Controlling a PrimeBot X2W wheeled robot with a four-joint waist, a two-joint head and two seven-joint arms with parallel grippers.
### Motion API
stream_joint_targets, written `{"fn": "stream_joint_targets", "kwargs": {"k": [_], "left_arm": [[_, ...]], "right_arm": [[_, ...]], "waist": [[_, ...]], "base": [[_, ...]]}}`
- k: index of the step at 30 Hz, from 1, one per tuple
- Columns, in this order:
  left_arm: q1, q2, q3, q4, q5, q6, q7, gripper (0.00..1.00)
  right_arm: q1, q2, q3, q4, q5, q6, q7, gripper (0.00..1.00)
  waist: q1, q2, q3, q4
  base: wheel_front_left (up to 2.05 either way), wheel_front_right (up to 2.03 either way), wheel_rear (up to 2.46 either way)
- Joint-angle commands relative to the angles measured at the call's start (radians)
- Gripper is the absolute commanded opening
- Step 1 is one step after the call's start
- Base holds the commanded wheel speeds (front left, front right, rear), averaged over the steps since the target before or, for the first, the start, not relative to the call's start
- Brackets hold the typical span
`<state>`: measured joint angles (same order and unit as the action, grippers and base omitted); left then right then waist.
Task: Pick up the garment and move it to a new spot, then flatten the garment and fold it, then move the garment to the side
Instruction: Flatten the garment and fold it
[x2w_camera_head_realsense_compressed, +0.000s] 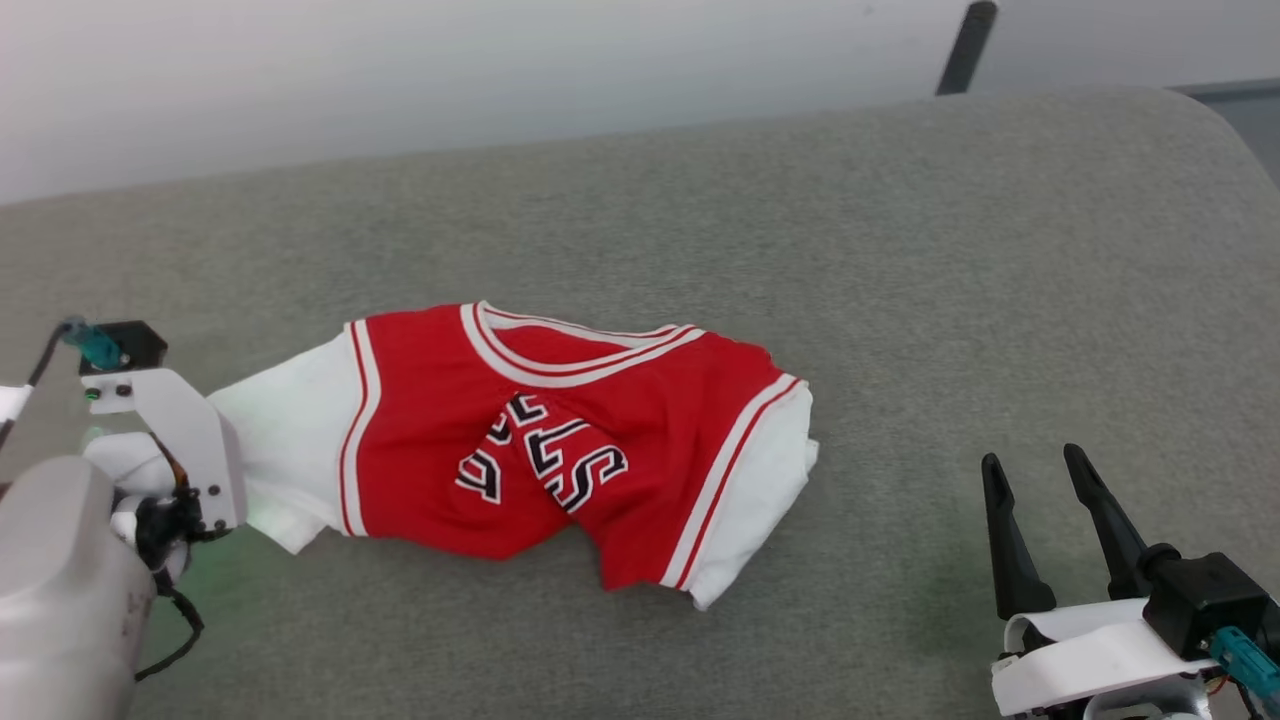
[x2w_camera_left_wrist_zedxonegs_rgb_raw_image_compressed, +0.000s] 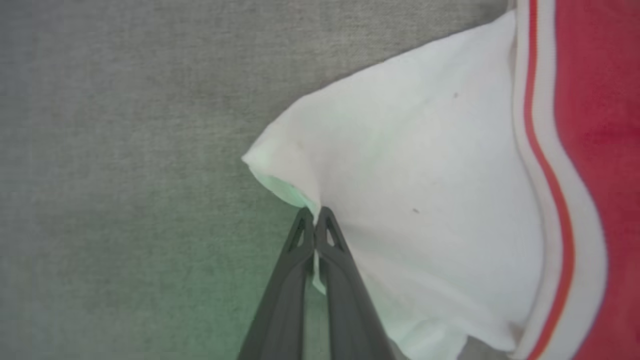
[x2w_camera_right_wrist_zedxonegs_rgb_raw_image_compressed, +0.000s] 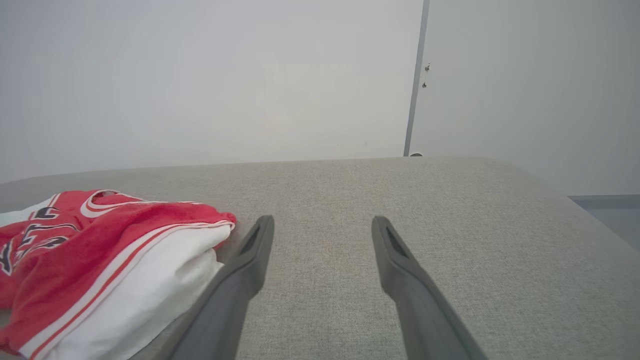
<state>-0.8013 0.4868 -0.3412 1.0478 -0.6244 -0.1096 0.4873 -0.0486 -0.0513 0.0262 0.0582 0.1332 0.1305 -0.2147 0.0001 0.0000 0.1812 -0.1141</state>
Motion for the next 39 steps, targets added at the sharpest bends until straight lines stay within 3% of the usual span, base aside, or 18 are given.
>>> {"fn": "stream_joint_targets", "kwargs": {"k": [1,15,16,17,18,31,39], "left_arm": [[-0.007,0.007,0.0,0.005,0.004,0.007,-0.003,0.0],[0.021,0.017,-0.014,0.009,-0.006,0.0,-0.024,0.0],[0.022,0.017,-0.02,0.005,0.0,-0.003,-0.031,0.3],[0.023,0.015,-0.022,0.004,-0.002,-0.002,-0.036,0.77],[0.025,0.009,-0.024,0.001,-0.005,-0.004,-0.041,1.0],[0.054,-0.019,-0.078,-0.084,-0.004,-0.021,-0.184,1.0],[0.033,-0.026,-0.105,-0.089,-0.019,-0.022,-0.199,1.0]], "right_arm": [[0.006,0.001,-0.002,-0.003,-0.005,0.0,0.001,1.0],[0.013,-0.001,0.0,-0.009,0.004,0.0,0.04,1.0],[0.011,-0.002,0.001,-0.01,0.004,0.0,0.045,1.0],[0.01,-0.003,0.002,-0.01,0.004,0.0,0.047,1.0],[0.009,-0.005,0.003,-0.01,0.005,0.0,0.054,1.0],[0.034,-0.026,0.0,-0.029,0.009,0.0,0.112,1.0],[0.035,-0.037,0.015,-0.065,0.004,0.0,0.144,1.0]], "waist": [[-0.0001,0.0,-0.012,0.023],[-0.0001,0.0,-0.041,0.12],[-0.0001,0.0,-0.043,0.125],[-0.0001,0.0,-0.046,0.13],[-0.0001,0.0,-0.049,0.135],[-0.0001,0.0,-0.122,0.201],[-0.0001,0.0,-0.119,0.206]], "base": [[0.0,0.0,0.0],[0.0,0.0,0.0],[0.0,0.0,0.0],[0.0,0.0,0.0],[0.0,0.0,0.0],[0.0,0.0,0.0],[0.0,0.0,0.0]]}}
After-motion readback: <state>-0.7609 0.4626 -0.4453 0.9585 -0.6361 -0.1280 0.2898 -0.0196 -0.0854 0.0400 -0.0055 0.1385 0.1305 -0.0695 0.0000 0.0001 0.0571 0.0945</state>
